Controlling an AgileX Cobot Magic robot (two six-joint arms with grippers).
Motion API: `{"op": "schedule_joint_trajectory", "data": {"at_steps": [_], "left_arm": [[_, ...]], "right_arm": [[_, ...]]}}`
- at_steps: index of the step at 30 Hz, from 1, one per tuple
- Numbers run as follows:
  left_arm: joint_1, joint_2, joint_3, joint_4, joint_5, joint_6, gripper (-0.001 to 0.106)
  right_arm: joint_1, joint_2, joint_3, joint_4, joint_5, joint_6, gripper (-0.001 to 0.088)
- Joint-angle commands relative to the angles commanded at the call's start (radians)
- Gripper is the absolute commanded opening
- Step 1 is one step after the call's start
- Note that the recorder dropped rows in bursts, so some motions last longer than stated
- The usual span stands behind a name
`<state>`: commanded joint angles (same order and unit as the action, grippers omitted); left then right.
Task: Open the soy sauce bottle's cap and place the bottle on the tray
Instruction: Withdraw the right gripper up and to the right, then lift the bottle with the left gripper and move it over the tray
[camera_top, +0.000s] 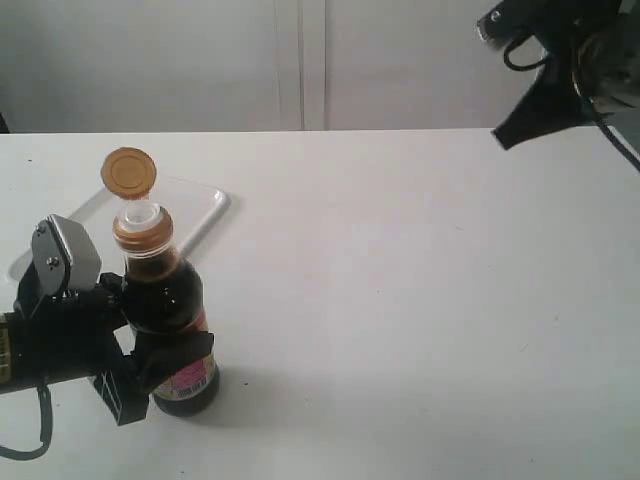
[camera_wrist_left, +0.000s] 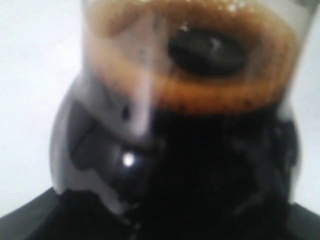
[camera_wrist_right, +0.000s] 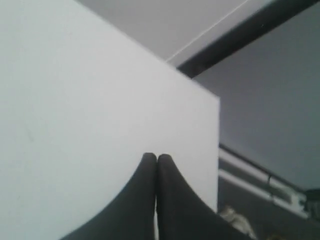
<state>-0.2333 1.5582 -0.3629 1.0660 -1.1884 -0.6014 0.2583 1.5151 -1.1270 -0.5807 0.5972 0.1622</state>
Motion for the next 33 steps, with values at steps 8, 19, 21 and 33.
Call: {"op": "schedule_joint_trajectory", "data": {"at_steps": [8,19,21,33], "left_arm": [[0.0,-0.003,0.0,-0.019,-0.033,0.0,0.0],[0.0,-0.13,0.0,-0.082,-0.033,-0.029,0.0],[0.0,-0.149,0.0,-0.099,-0.033,-0.034,0.0],[0.0,-0.196,0.0,-0.306,-0.033,-0.026,0.0]], "right_arm": [[-0.029,0.0,0.0,0.674,0.205,-0.452,0.0],[-0.029,-0.005,0.029,0.794,0.207,-0.5,0.0],[-0.029,-0.015,0.067,0.792,0.149,-0.5,0.0],[-0.029,-0.113,0.198,0.814,-0.027,-0.5,0.0]]}}
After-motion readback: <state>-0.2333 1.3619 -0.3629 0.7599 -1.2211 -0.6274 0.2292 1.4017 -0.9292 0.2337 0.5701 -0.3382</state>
